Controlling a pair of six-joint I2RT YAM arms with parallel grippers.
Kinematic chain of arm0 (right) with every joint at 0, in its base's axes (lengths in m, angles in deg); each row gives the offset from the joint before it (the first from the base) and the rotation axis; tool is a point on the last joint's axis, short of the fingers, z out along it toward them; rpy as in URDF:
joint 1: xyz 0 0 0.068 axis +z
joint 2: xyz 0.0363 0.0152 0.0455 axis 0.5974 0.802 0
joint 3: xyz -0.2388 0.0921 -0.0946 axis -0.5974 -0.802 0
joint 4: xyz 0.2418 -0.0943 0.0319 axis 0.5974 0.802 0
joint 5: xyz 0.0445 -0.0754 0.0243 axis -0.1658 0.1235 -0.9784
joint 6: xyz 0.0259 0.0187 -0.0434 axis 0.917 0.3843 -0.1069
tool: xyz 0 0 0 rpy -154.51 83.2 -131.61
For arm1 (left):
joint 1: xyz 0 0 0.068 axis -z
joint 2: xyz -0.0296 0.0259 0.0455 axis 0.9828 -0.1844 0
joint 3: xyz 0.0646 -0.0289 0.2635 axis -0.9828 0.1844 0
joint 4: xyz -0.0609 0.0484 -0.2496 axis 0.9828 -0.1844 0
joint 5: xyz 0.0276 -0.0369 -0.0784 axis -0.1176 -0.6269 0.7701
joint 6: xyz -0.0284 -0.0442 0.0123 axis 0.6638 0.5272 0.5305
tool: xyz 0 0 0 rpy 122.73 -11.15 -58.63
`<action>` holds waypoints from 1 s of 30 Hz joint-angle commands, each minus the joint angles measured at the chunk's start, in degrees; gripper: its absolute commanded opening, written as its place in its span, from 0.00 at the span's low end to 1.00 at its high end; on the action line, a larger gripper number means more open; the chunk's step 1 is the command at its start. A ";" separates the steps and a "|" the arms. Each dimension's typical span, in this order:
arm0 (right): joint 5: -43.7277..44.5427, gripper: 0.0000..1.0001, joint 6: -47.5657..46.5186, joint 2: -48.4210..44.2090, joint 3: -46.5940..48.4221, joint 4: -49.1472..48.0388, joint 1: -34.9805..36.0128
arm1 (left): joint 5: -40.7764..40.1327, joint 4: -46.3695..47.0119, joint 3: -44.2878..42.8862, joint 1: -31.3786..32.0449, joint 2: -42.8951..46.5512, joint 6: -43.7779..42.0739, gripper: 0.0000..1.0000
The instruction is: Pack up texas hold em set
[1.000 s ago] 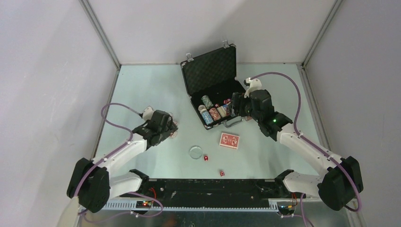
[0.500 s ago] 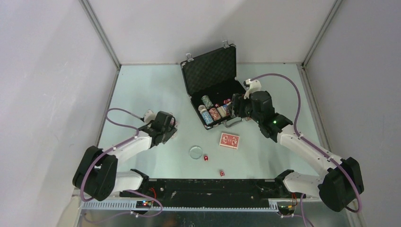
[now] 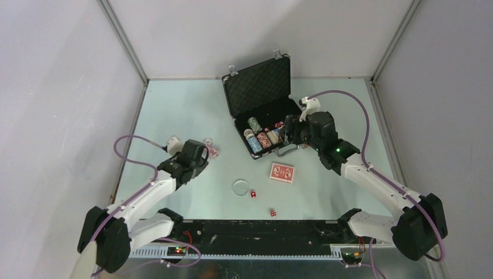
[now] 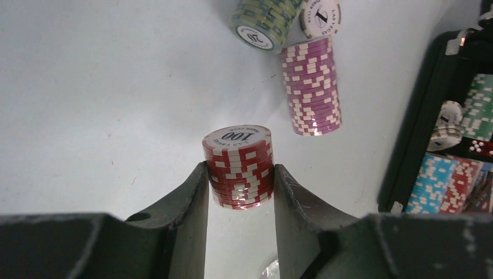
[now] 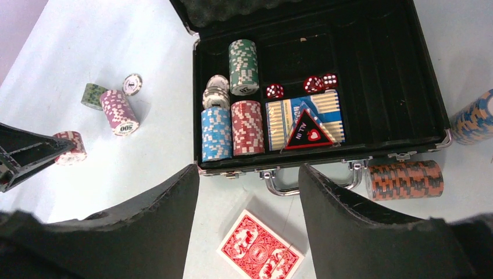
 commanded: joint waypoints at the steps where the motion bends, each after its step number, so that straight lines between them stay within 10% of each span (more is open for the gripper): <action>1: -0.54 0.66 0.72 -1.29 0.11 -2.59 -0.09 | -1.27 -2.85 -2.32 -0.29 3.29 -2.97 0.34; 21: 0.06 0.65 0.41 -4.29 -1.12 -2.61 -0.30 | 5.54 33.98 -16.72 1.64 -14.59 -10.07 0.00; 30: 0.30 0.65 -0.55 -5.82 -1.14 -1.54 -1.37 | 6.59 32.12 -30.61 1.73 -32.36 -12.37 0.00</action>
